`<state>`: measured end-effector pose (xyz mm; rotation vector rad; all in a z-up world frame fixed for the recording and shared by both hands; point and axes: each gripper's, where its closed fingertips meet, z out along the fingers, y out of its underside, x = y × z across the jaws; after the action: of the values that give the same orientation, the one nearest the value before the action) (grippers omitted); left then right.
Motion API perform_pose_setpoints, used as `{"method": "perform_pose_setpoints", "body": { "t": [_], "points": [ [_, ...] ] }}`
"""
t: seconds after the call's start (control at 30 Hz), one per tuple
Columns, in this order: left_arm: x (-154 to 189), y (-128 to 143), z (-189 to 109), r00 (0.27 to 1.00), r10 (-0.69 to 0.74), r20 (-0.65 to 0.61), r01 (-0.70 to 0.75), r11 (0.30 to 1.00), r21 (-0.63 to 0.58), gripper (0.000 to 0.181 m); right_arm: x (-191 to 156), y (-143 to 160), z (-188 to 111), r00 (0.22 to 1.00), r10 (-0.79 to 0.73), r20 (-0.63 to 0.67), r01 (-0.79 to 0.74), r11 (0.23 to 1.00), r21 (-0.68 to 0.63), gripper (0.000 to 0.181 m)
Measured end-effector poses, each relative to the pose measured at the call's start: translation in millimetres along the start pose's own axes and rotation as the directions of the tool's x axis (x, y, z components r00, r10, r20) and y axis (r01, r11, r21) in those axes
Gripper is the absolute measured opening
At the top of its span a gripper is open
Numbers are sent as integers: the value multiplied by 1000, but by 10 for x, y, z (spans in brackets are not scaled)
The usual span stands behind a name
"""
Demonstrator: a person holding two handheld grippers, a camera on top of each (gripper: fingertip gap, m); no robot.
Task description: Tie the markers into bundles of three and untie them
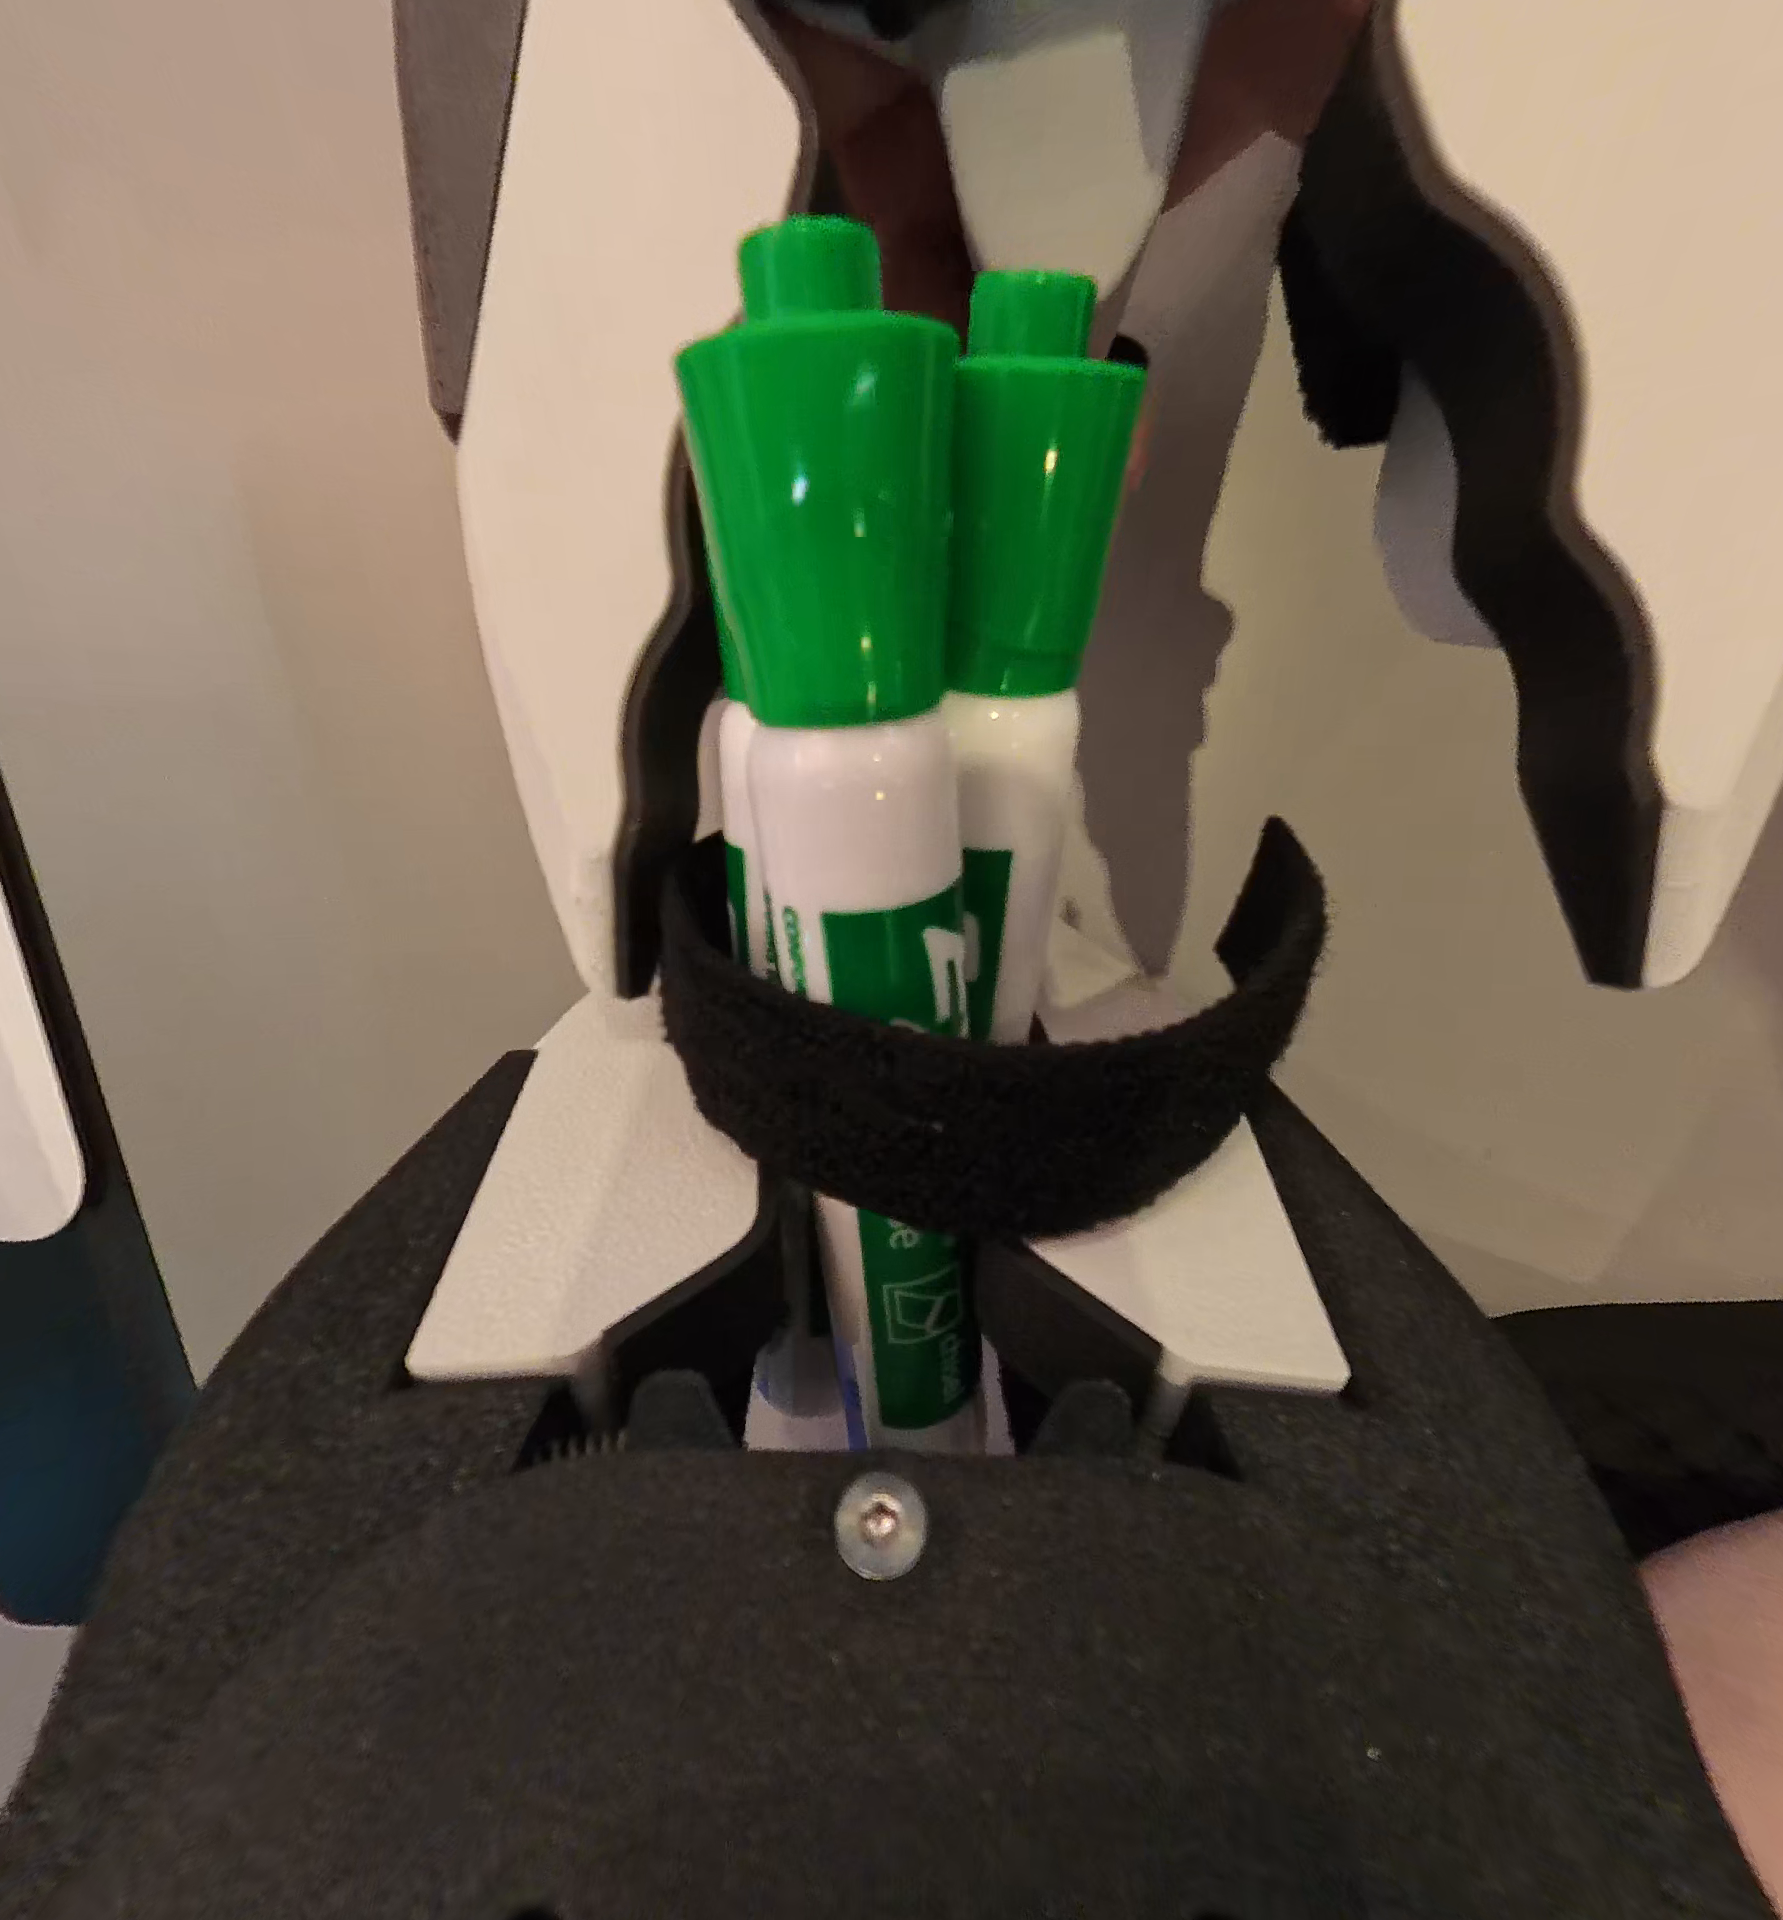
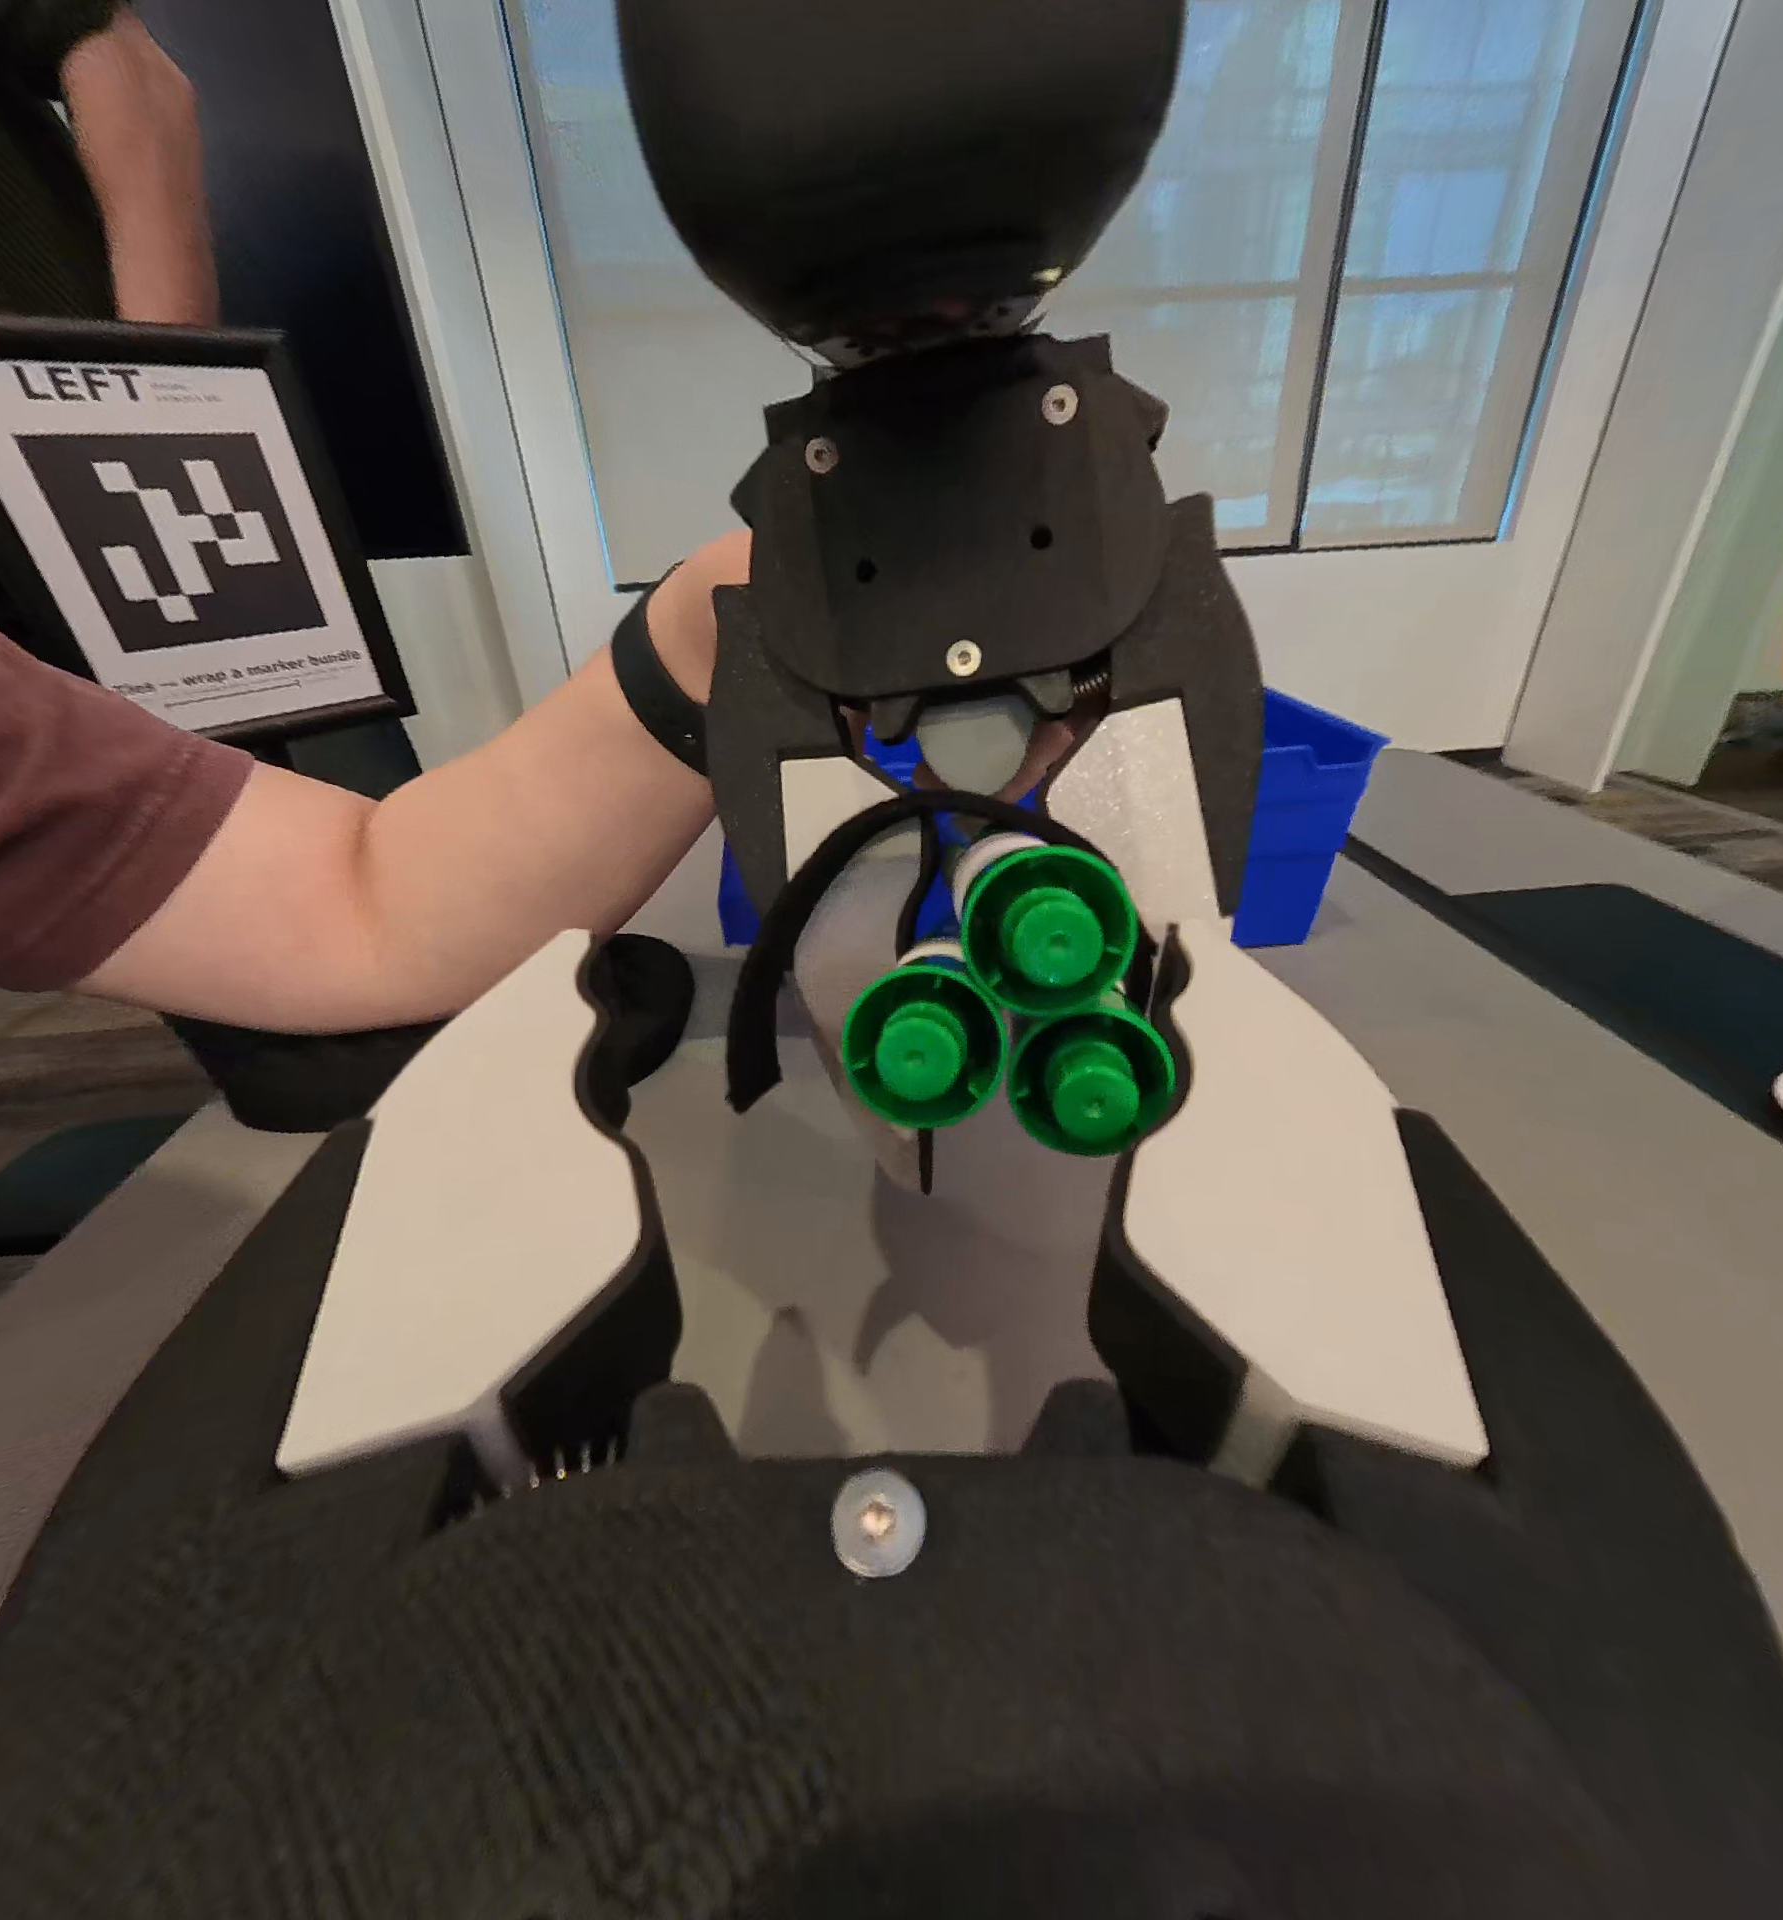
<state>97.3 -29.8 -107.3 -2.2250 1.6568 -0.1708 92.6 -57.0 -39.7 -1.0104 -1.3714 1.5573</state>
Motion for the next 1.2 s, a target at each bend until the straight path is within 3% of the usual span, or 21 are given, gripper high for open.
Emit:
{"method": "perform_pose_setpoints", "body": {
  "t": [0.17,0.5,1.2],
  "points": [
    [15,-24,3,1000,4,-4,-4,1000,4,41,44,-59,-13,997,-46,-58,47,999,25,97],
    [13,-27,27,1000,13,2,-12,1000,-3,41,80,-77,-37,997,60,-46,-58,997,42,71],
    [16,-44,6,1000,22,14,-22,1000,1,41,156,52,-60,996,5,-92,-9,999,-35,57]
  ]
}}
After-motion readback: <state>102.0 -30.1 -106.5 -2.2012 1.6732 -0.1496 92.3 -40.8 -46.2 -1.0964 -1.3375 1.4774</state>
